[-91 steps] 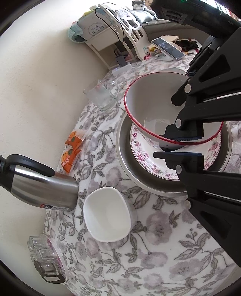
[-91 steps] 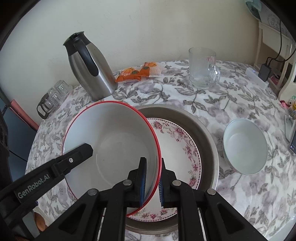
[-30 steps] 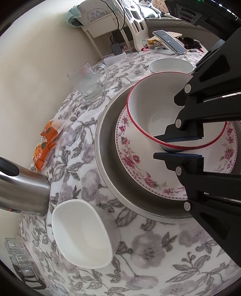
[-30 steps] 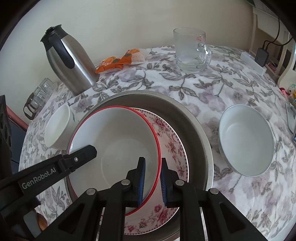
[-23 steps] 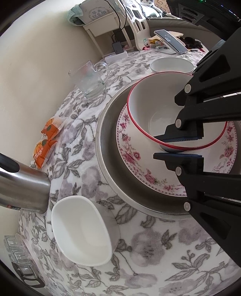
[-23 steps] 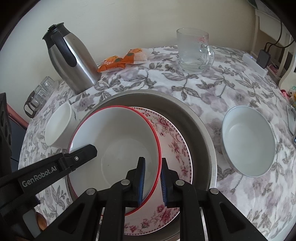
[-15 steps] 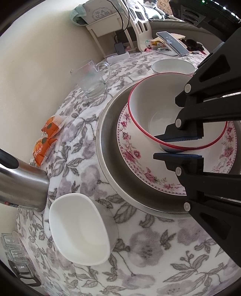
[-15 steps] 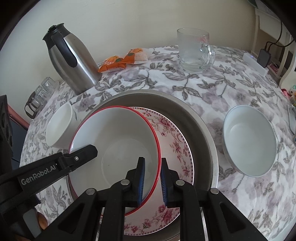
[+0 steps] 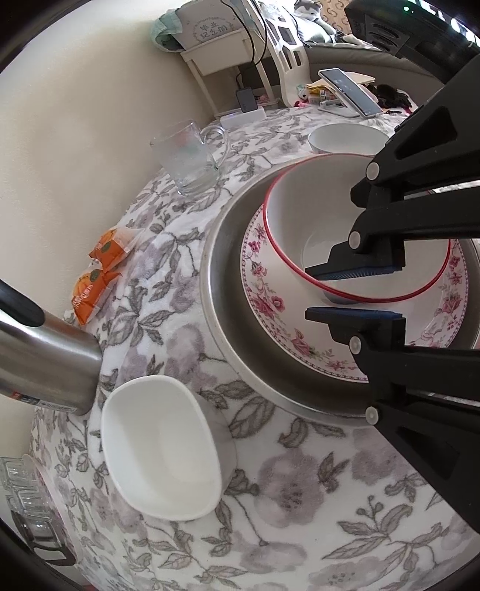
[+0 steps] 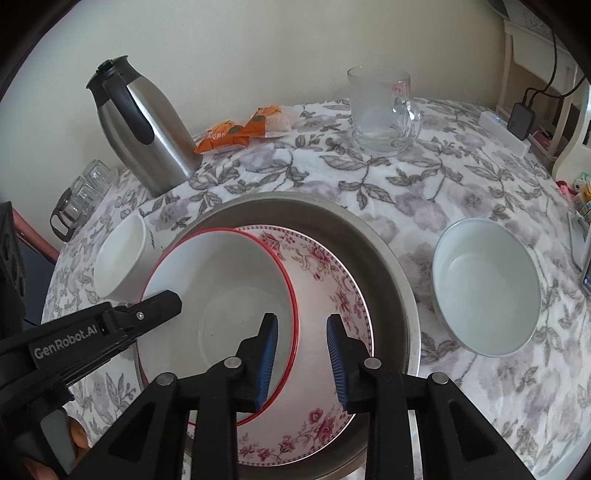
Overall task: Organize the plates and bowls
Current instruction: 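Open both grippers to release the strawberry bowl rim, then raise both open grippers away from the strawberry bowl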
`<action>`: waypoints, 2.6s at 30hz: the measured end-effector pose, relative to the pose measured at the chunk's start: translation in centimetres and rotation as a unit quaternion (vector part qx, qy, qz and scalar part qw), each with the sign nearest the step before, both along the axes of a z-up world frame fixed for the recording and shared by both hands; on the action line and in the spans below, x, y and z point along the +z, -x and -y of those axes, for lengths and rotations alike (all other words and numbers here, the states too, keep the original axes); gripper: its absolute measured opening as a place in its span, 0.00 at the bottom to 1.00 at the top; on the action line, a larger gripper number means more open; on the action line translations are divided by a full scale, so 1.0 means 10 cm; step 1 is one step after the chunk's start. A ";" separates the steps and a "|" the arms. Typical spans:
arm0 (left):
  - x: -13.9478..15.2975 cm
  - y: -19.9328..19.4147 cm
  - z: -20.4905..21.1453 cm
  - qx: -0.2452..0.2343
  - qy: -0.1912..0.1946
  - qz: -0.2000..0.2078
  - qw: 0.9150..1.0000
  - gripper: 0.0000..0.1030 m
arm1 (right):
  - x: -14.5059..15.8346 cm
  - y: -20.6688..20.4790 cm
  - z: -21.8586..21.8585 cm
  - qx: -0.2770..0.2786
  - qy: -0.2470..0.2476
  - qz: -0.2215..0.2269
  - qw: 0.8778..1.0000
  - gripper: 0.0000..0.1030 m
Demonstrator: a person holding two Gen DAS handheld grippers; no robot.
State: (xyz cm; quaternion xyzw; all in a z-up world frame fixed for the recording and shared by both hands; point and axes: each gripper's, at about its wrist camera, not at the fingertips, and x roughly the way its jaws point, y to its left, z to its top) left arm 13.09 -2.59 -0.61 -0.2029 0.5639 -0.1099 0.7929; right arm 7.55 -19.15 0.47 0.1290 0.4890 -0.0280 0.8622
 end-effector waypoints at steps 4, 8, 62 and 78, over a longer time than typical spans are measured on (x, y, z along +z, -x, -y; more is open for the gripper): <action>0.09 0.02 -0.03 0.001 -0.008 0.014 1.000 0.18 | 0.07 0.03 0.00 0.000 0.003 0.010 1.000 0.31; 0.14 0.03 -0.06 0.006 -0.013 0.021 1.000 0.21 | 0.12 0.04 0.00 0.001 0.005 0.016 1.000 0.31; 0.40 0.16 -0.23 0.061 -0.184 0.106 0.975 0.99 | 0.27 0.20 0.16 -0.013 0.025 0.057 0.998 1.00; 0.40 0.25 -0.41 0.087 -0.154 0.060 0.982 0.99 | 0.30 0.51 0.74 -0.108 -0.024 0.064 0.992 1.00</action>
